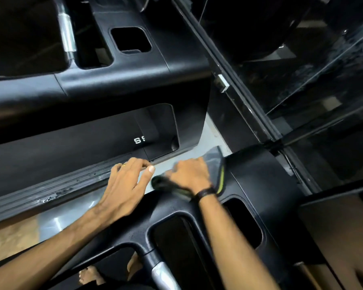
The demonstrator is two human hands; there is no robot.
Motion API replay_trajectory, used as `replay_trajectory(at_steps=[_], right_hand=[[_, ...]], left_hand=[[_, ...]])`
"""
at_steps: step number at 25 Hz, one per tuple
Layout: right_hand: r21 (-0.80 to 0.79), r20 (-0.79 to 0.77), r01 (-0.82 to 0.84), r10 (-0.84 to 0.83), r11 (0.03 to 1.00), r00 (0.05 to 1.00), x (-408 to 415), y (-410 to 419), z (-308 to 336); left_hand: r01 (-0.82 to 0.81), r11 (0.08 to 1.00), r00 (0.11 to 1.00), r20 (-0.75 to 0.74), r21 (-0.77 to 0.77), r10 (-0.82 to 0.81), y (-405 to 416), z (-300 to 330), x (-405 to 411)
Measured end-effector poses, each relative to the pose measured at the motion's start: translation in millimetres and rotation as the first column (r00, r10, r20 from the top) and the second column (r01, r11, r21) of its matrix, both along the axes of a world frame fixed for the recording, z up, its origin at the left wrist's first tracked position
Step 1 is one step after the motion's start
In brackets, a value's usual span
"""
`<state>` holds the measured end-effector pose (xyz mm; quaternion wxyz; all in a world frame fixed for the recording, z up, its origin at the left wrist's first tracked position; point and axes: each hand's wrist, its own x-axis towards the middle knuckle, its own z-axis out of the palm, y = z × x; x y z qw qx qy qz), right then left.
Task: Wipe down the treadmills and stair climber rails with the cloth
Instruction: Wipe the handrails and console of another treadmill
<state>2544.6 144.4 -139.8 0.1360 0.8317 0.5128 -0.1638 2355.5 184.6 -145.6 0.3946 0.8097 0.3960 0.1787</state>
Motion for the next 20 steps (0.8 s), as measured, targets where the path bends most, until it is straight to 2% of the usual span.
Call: replay_trajectory(at_steps=[2,4,5,7,9,11,13,15,17,19,20], right_hand=[[0.206,-0.129,-0.197,0.227,0.958,0.965,-70,-41,-4],[0.359,-0.107,-0.210,0.264,0.910,0.959,-60,-77,5],[0.366,-0.031,-0.189,0.215,0.911,0.976,-25,-80,13],[0.177,0.144,-0.029,0.004,0.984,0.990,49,-65,32],[-0.045,0.229,0.175,-0.160,0.984,0.960,88,-35,39],[-0.175,0.212,0.112,-0.073,0.978,0.974,57,-6,22],[-0.173,0.016,-0.033,0.036,0.984,0.999,-25,13,2],[-0.036,-0.101,-0.256,0.252,0.966,0.963,-134,-1,-3],[0.160,-0.153,-0.368,0.391,0.916,0.907,-197,-30,2],[0.282,-0.160,-0.361,0.415,0.889,0.896,-176,-53,11],[0.302,-0.089,-0.336,0.378,0.892,0.922,-138,-58,15]], left_hand=[[-0.053,0.998,0.998,0.016,-0.022,0.054,9,3,-6],[-0.085,0.996,0.996,0.016,-0.035,0.085,14,2,-17],[-0.091,0.995,0.996,0.011,-0.044,0.092,15,3,-24],[-0.110,0.992,0.994,-0.007,-0.057,0.110,15,0,-41],[-0.147,0.988,0.989,-0.022,-0.055,0.146,12,-1,-60],[-0.192,0.980,0.981,-0.028,-0.057,0.191,11,-1,-75],[-0.232,0.970,0.973,-0.029,-0.067,0.230,13,-1,-84],[-0.264,0.962,0.965,-0.010,-0.074,0.264,17,1,-91],[-0.274,0.958,0.961,0.007,-0.081,0.276,21,3,-93],[-0.253,0.963,0.967,0.004,-0.088,0.255,23,4,-93],[-0.236,0.968,0.972,-0.003,-0.089,0.237,22,4,-93]])
